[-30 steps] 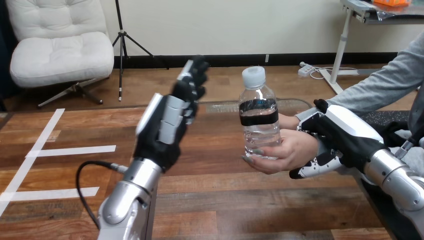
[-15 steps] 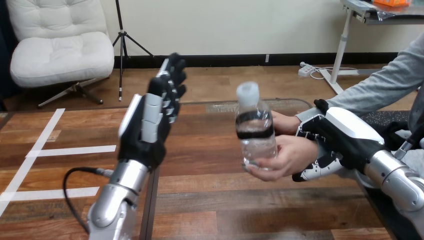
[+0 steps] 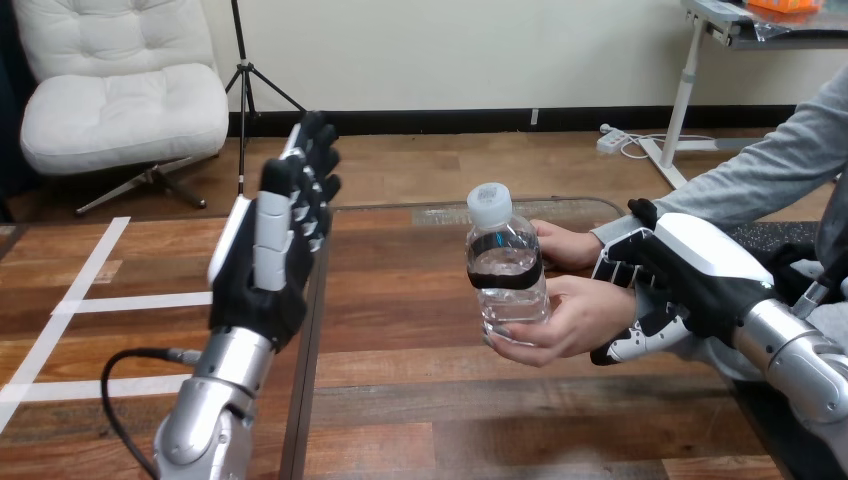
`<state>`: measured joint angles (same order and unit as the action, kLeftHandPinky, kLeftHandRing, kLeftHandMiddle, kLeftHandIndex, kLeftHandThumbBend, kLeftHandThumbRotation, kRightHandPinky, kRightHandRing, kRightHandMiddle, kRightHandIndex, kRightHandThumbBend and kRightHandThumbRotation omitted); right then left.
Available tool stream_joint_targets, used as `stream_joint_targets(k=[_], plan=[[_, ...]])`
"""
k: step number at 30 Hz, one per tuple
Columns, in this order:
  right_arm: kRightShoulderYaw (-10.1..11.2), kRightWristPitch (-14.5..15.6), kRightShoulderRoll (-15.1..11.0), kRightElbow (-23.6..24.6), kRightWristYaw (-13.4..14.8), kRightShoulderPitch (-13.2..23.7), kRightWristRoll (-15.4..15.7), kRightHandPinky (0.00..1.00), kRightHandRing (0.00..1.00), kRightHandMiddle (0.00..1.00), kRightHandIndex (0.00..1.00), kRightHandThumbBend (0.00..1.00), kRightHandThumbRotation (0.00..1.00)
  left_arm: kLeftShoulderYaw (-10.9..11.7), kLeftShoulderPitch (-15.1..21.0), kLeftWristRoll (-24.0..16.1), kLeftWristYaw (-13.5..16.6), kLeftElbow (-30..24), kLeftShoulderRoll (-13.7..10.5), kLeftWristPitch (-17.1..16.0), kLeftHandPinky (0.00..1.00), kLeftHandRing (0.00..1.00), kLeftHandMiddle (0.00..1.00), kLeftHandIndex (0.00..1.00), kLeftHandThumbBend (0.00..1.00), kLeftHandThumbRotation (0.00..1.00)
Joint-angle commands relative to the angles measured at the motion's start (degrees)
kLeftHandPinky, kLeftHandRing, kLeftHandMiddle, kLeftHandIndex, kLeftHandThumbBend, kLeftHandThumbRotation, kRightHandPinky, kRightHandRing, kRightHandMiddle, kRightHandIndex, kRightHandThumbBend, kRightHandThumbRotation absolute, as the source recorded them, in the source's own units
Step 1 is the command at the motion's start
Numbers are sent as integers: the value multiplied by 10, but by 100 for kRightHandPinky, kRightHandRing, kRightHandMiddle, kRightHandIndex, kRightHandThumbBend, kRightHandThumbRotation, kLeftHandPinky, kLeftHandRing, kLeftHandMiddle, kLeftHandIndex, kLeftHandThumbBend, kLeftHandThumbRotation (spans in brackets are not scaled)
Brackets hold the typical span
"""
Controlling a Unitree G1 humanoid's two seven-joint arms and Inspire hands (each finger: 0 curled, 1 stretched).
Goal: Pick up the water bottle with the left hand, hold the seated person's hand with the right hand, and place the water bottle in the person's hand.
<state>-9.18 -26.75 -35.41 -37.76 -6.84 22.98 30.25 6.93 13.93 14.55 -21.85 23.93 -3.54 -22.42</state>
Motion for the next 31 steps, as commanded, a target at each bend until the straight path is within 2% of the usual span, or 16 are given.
stream_joint_targets(k=[1, 16, 27, 31], plan=[[5, -9, -8, 26, 18, 38, -3, 33, 39, 44, 46, 91, 0, 8, 17, 10, -1, -26, -4, -12, 100, 100, 100, 100, 100, 100], [3, 2, -14, 35, -7, 36, -9, 39, 47, 51, 51, 93, 0, 15, 17, 13, -3, -24, -6, -17, 100, 100, 100, 100, 100, 100], [4, 28, -18, 54, -53, 32, -19, 52, 62, 64, 63, 96, 14, 17, 15, 13, -2, -23, -7, -17, 100, 100, 100, 100, 100, 100], [3, 49, -21, 68, -76, 30, -19, 55, 66, 68, 68, 97, 20, 17, 16, 14, -4, -22, -8, -18, 100, 100, 100, 100, 100, 100]])
